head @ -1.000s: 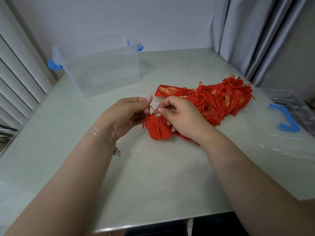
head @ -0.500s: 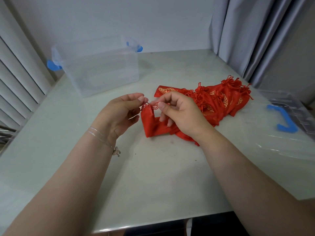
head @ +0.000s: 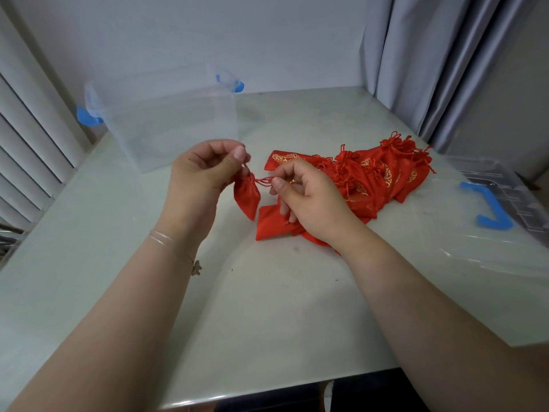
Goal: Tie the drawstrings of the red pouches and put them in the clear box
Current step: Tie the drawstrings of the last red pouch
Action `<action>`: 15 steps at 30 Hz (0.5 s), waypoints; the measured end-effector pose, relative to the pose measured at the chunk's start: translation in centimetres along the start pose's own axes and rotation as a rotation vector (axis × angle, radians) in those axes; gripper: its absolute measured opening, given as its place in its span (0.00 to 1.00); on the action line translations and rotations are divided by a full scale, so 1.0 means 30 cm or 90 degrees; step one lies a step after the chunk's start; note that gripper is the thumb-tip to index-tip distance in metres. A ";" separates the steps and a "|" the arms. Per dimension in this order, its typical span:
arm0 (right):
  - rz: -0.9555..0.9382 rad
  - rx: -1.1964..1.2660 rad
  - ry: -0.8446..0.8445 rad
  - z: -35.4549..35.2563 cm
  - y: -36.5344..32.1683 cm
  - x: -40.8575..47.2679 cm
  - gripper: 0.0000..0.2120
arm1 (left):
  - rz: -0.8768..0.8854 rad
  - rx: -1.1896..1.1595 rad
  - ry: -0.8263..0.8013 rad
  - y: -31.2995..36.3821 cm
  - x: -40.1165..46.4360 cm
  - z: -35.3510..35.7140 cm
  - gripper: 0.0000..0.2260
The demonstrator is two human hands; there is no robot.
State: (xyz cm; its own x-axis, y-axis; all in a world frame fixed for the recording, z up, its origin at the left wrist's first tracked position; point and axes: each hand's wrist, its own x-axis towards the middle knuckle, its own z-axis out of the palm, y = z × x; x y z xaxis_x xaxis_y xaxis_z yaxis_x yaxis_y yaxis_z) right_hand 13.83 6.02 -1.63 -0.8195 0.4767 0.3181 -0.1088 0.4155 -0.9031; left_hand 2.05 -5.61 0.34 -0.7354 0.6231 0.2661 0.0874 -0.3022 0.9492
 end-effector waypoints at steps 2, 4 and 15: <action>-0.019 -0.016 0.015 0.000 0.002 0.001 0.10 | -0.078 0.074 -0.018 0.000 -0.003 0.001 0.02; -0.045 -0.043 0.021 -0.004 0.008 0.002 0.07 | -0.154 0.100 -0.064 -0.002 -0.005 -0.005 0.02; -0.138 -0.058 0.028 -0.001 0.014 0.006 0.06 | -0.228 0.174 -0.227 0.003 -0.023 0.002 0.13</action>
State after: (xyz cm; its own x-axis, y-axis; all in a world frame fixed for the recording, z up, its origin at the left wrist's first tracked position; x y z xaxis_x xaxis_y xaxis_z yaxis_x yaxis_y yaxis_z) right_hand 13.66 6.29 -1.95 -0.7567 0.4022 0.5154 -0.2264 0.5783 -0.7837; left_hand 2.59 -6.03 0.25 -0.4837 0.8711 -0.0856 0.0795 0.1410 0.9868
